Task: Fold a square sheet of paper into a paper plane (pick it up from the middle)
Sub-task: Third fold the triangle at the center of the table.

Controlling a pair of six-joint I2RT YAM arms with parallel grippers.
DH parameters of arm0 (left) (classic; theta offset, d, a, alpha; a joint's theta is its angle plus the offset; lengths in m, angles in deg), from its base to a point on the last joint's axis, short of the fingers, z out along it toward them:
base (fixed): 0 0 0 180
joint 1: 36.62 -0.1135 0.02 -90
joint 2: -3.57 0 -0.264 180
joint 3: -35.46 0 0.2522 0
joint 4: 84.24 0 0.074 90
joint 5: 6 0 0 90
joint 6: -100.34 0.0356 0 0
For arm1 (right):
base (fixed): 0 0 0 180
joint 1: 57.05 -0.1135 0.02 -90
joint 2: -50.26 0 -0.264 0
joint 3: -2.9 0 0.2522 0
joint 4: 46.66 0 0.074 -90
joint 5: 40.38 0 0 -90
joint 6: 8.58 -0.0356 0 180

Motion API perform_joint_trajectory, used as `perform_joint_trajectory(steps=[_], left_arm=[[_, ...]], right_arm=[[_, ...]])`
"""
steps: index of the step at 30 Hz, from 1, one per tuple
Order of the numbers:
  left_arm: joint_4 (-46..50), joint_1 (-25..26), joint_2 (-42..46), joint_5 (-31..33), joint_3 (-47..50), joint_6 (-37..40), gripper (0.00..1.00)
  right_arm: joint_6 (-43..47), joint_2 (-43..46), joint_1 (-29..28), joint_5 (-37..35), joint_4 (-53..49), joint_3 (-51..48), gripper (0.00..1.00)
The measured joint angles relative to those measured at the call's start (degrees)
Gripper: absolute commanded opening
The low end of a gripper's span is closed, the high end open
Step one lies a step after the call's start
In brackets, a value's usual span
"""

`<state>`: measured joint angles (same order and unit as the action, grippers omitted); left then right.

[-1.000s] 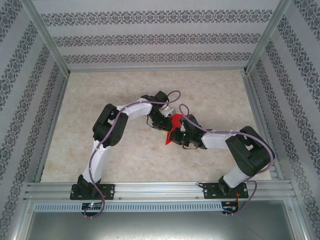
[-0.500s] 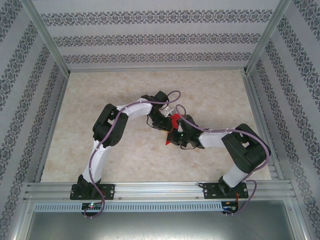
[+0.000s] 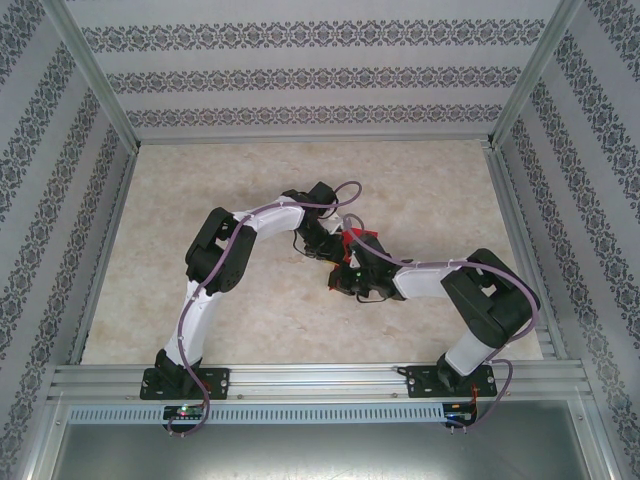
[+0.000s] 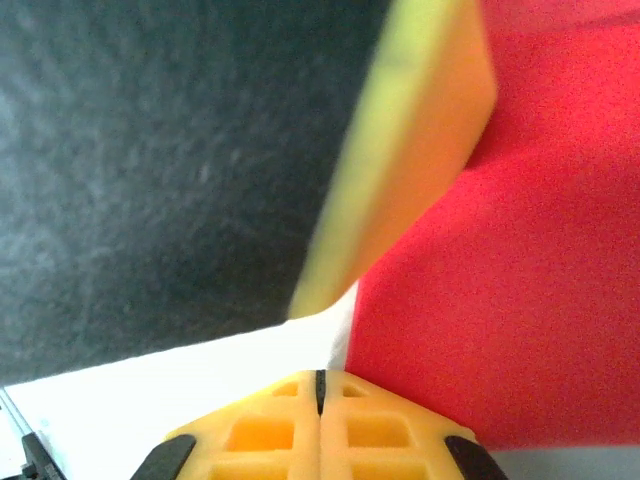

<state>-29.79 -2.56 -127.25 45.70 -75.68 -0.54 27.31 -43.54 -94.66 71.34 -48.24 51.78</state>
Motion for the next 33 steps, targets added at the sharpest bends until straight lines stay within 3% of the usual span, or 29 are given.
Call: perform_joint_trajectory(steps=[12,19,33], left_arm=[[0.1,0.0,-0.1,0.0,-0.1,0.0,0.13],[0.3,0.0,-0.1,0.0,-0.2,0.0,0.13],[0.3,0.0,-0.1,0.0,-0.2,0.0,0.13]], right_arm=[[-0.7,1.3,-3.0,1.7,-2.6,0.2,0.03],[-1.7,7.0,3.5,0.5,-1.7,-2.0,0.02],[0.0,1.8,9.1,0.2,-2.1,-1.0,0.02]])
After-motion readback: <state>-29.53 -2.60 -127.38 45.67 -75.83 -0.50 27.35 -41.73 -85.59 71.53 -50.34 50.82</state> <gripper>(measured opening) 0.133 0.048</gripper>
